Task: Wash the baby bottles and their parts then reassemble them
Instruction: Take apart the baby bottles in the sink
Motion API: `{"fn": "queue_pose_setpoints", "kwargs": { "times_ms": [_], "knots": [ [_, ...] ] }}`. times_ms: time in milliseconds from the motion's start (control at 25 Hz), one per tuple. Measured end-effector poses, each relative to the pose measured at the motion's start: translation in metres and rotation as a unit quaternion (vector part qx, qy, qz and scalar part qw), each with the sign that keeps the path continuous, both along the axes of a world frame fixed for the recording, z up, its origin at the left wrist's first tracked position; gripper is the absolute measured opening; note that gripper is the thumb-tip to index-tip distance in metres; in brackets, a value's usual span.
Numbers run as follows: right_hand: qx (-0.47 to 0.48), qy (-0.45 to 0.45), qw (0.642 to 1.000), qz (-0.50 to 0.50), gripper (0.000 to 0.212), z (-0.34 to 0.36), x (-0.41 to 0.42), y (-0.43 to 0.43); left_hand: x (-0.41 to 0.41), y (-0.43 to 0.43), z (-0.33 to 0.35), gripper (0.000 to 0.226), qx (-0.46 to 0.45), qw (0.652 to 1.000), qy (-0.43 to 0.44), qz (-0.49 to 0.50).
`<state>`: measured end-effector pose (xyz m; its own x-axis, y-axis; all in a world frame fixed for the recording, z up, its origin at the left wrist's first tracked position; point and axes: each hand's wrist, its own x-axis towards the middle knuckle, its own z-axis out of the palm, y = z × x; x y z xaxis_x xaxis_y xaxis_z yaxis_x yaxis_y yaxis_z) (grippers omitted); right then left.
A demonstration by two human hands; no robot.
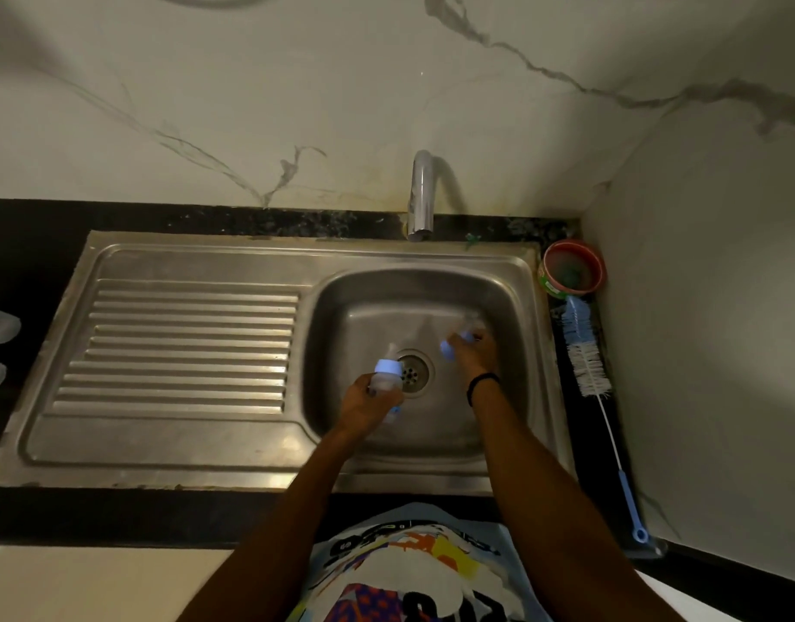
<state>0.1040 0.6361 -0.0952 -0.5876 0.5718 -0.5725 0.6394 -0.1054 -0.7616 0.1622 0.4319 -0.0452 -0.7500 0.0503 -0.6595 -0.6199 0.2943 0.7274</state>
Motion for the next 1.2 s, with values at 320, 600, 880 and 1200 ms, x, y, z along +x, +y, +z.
{"fn": "queue_pose_setpoints", "kwargs": {
  "times_ms": [320,600,880,1200],
  "knots": [
    [0.220,-0.133,0.939,0.230,0.036,-0.062,-0.011,0.014,-0.013,0.011,-0.018,0.038,-0.058,0.998,-0.015,-0.015],
    [0.204,-0.111,0.940,0.250,0.043,-0.074,-0.020,0.029,-0.026,0.026,-0.034,0.045,-0.124,0.991,-0.020,-0.052],
    [0.179,-0.074,0.975,0.110,0.039,-0.042,-0.011,0.009,-0.030,0.037,-0.028,0.055,-0.140,0.987,-0.008,-0.076],
    [-0.043,-0.108,0.930,0.348,0.078,0.030,-0.008,-0.030,-0.019,0.026,-0.004,0.066,-0.257,0.937,0.109,-0.211]
  ]
}}
